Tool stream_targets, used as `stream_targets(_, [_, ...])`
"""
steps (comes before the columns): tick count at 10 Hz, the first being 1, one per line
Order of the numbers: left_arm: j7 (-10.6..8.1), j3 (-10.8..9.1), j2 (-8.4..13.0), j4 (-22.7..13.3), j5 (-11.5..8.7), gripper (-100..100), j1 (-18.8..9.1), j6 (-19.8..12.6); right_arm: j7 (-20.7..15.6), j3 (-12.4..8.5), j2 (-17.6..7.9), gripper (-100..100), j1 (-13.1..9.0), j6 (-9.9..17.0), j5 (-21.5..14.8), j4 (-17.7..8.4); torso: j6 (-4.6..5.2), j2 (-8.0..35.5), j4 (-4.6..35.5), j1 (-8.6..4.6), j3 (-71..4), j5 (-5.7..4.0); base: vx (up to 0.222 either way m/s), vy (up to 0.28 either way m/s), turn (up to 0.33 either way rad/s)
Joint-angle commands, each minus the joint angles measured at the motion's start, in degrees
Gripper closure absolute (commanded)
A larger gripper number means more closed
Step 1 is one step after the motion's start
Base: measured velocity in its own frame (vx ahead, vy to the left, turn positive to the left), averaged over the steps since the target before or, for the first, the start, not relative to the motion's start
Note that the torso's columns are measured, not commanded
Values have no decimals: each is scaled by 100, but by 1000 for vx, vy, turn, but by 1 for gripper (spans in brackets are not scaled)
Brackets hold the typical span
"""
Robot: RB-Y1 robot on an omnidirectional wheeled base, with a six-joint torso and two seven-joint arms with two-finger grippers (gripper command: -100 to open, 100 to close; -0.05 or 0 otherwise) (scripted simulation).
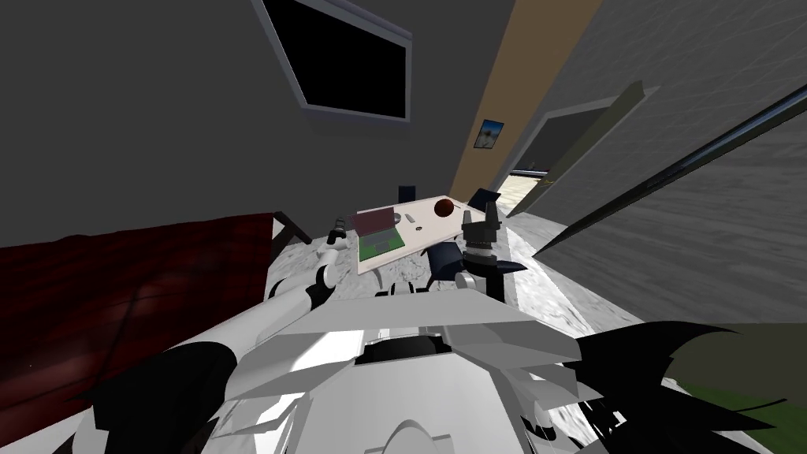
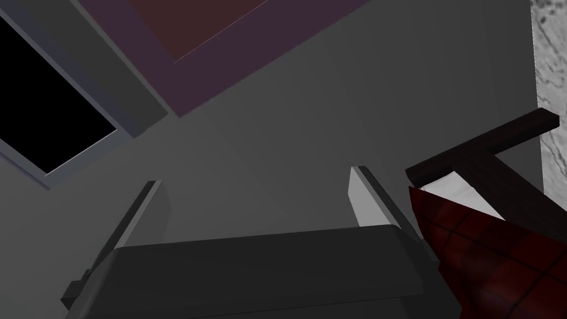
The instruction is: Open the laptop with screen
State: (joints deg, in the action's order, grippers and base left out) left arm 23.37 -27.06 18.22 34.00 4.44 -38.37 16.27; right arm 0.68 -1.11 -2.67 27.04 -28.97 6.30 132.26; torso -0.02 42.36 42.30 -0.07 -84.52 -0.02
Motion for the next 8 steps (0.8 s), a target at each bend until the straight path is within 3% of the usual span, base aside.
stream_targets(1, [-170,179,44,-10,-1,-100,12,17,0,0,0,0,0,0,0,0,3,-5,-1,4,-2,1,-7,-8,24])
stream_targets(8, [-170,179,44,-10,-1,-100,12,17,0,0,-1,0,0,0,0,0,4,-7,-1,7,-4,2,2,2,-7])
